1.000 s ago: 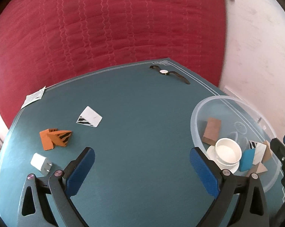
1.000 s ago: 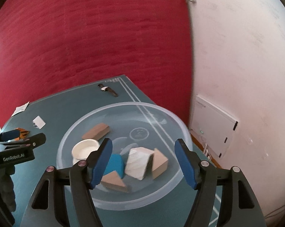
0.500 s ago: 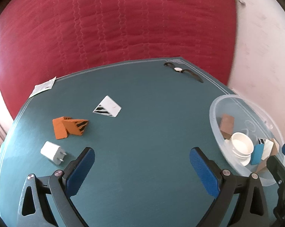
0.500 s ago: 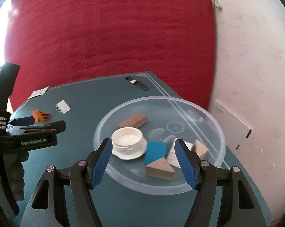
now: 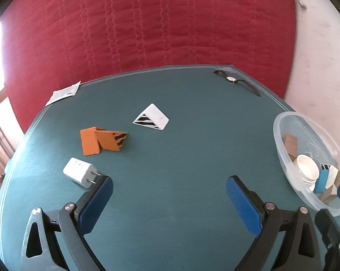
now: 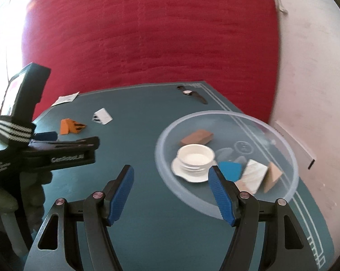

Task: Organize rigid objects
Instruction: 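Move the left gripper to the white charger plug, then close the left gripper on the white charger plug and lift it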

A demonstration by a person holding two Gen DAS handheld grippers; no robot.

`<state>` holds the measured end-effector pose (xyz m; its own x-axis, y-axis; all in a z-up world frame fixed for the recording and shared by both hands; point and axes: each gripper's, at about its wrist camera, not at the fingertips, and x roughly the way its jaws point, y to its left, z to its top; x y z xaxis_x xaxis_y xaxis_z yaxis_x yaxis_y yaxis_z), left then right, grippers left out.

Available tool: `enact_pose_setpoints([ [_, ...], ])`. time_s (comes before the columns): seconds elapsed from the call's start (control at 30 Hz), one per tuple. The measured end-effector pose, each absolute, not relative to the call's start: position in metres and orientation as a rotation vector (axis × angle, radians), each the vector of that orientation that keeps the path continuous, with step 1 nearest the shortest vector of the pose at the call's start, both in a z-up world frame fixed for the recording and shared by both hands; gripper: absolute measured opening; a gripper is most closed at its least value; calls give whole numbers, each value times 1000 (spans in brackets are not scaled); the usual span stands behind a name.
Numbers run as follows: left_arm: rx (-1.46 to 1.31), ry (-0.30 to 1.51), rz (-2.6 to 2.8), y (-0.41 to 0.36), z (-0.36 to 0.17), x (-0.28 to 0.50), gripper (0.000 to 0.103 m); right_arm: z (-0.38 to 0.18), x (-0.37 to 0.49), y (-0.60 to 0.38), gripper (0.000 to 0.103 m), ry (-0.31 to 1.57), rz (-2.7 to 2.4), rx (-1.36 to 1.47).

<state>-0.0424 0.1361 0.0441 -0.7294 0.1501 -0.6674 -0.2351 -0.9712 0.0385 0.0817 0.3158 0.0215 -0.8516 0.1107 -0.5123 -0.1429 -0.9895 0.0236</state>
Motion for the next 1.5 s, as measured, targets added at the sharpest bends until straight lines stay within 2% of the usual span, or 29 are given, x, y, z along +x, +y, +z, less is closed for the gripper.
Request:
enact_pose_setpoints([
  [0.57, -1062, 191, 2816, 92, 44, -52, 102, 21, 96, 303, 69, 75, 2953, -859],
  [0.93, -1136, 110, 2917, 30, 41, -73, 102, 17, 84, 300, 69, 78, 2976, -925],
  [1.3, -1209, 202, 2859, 27, 27, -85, 102, 16, 80, 282, 69, 96, 3028, -1025],
  [1.5, -1251, 196, 2803, 30, 20, -93, 102, 12, 75, 274, 69, 114, 3026, -1061],
])
